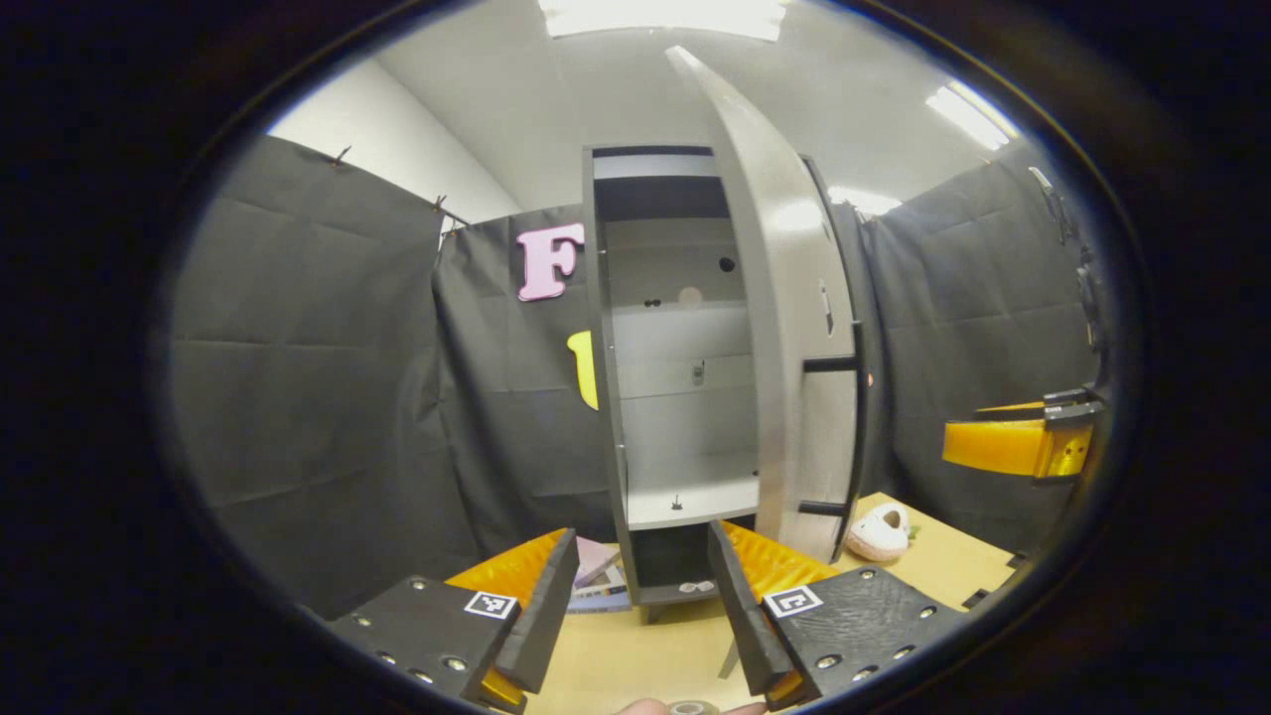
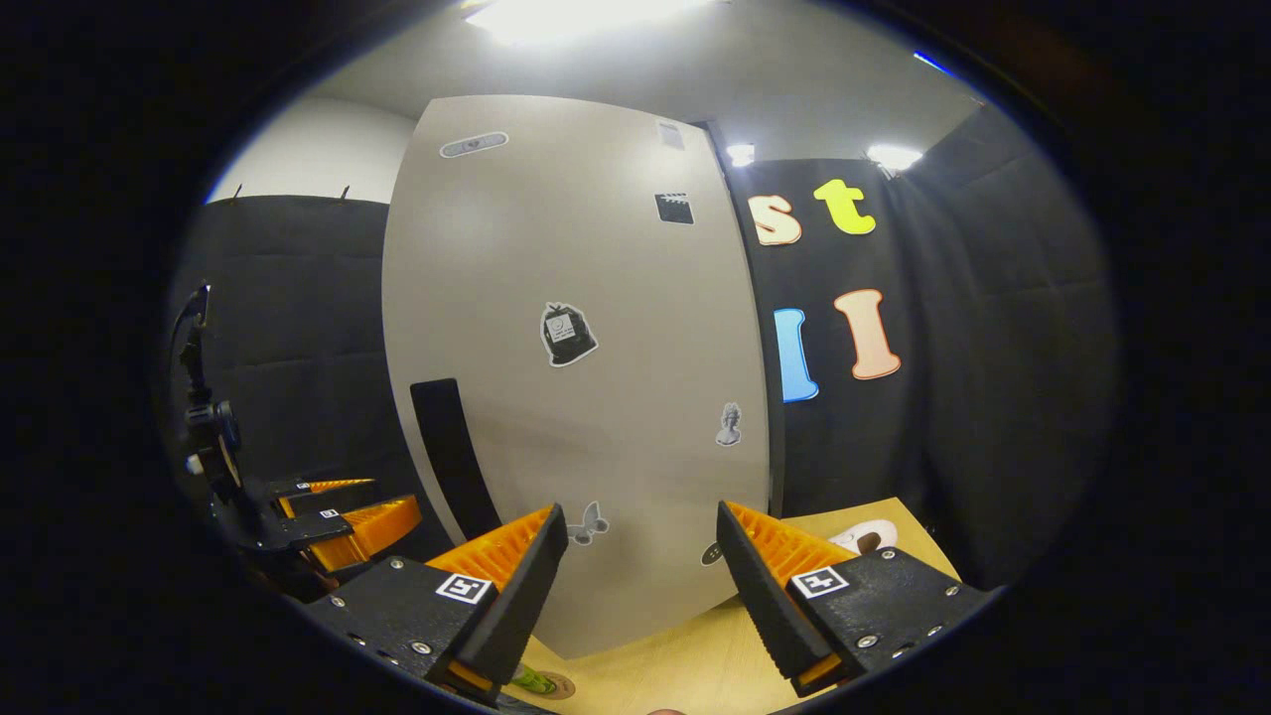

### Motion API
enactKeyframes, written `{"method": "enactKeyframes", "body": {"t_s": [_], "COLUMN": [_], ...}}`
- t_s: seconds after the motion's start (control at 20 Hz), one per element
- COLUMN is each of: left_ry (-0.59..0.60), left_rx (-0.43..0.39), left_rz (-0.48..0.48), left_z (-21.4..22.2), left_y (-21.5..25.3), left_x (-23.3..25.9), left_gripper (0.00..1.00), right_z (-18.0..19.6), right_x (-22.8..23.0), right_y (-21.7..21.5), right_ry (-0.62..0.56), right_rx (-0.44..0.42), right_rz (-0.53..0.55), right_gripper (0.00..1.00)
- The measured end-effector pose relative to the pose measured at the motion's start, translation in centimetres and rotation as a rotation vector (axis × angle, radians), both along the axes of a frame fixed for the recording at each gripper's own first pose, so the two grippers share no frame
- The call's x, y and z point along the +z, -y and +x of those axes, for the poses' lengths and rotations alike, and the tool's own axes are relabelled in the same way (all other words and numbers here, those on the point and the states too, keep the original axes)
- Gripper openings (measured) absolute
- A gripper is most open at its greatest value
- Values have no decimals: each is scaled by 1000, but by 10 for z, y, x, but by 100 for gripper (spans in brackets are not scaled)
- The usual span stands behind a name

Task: Open the cabinet door with the right hand, grasp the bottle in the cabinet with the left hand and place it on the coaster, then close the cabinet door with the right hand.

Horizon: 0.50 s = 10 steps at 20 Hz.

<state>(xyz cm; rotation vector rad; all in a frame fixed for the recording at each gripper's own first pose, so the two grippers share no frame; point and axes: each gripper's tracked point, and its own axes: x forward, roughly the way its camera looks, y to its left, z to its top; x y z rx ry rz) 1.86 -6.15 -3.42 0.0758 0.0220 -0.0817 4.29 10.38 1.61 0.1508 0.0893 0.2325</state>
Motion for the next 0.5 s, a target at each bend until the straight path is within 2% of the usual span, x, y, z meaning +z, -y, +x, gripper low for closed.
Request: {"method": "enactKeyframes", "body": {"t_s": [0.05,0.35,0.4,0.5], "left_ry": [1,-12,-14,-12], "left_rx": [0,-3,-2,-2], "left_rz": [6,-22,-24,-26], "left_z": [1,-3,-3,-3], "left_y": [0,5,5,6], "left_x": [0,-1,-1,-1], "left_gripper": [78,75,78,78], "right_z": [0,-4,-4,-4], "right_x": [-1,1,0,-2], "right_y": [-1,-2,-1,1], "right_ry": [-4,6,7,4], "right_rx": [-2,0,-1,-6], "right_rz": [1,-17,-24,-31], "right_gripper": [94,94,94,94]}}
